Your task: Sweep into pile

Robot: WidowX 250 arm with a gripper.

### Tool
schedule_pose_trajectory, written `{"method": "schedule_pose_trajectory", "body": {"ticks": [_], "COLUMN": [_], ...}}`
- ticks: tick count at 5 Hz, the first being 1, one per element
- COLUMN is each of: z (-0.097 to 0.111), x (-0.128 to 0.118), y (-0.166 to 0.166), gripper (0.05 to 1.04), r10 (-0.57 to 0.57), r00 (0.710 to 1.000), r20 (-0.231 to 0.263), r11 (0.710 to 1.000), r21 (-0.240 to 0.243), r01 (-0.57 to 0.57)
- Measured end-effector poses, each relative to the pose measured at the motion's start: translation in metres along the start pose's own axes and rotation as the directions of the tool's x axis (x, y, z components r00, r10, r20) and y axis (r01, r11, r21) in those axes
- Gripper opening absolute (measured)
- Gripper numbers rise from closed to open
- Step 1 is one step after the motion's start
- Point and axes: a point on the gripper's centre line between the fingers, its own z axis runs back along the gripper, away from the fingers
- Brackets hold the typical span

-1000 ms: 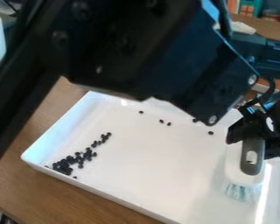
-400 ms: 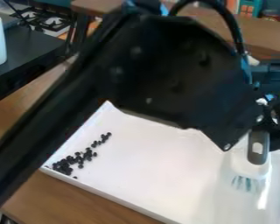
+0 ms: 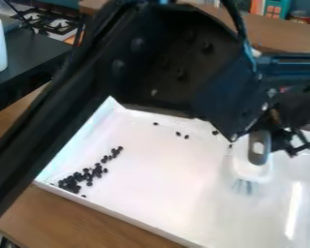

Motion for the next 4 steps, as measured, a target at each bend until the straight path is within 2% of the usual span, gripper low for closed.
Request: {"method": "schedule_pose_trajectory", "body": {"ticks": [1,2,3,4], "z": [-0.015,-0.042,-0.057,-0.068], "x": [0.001,0.005,0.005,0.008], "y": [0.02,0.045,0.059,0.07], "gripper": [0.498,0.498,0.498,0.498], "r10": [0.009,0.059,0.06,0.078], "r00": [1.0,0.998,0.998,0.997], "r20": [-0.001,-0.012,-0.008,-0.029], "r11": [1.0,0.997,0.996,0.994], "r21": [0.002,0.042,0.062,0.075], "r01": [-0.009,-0.059,-0.06,-0.076]}}
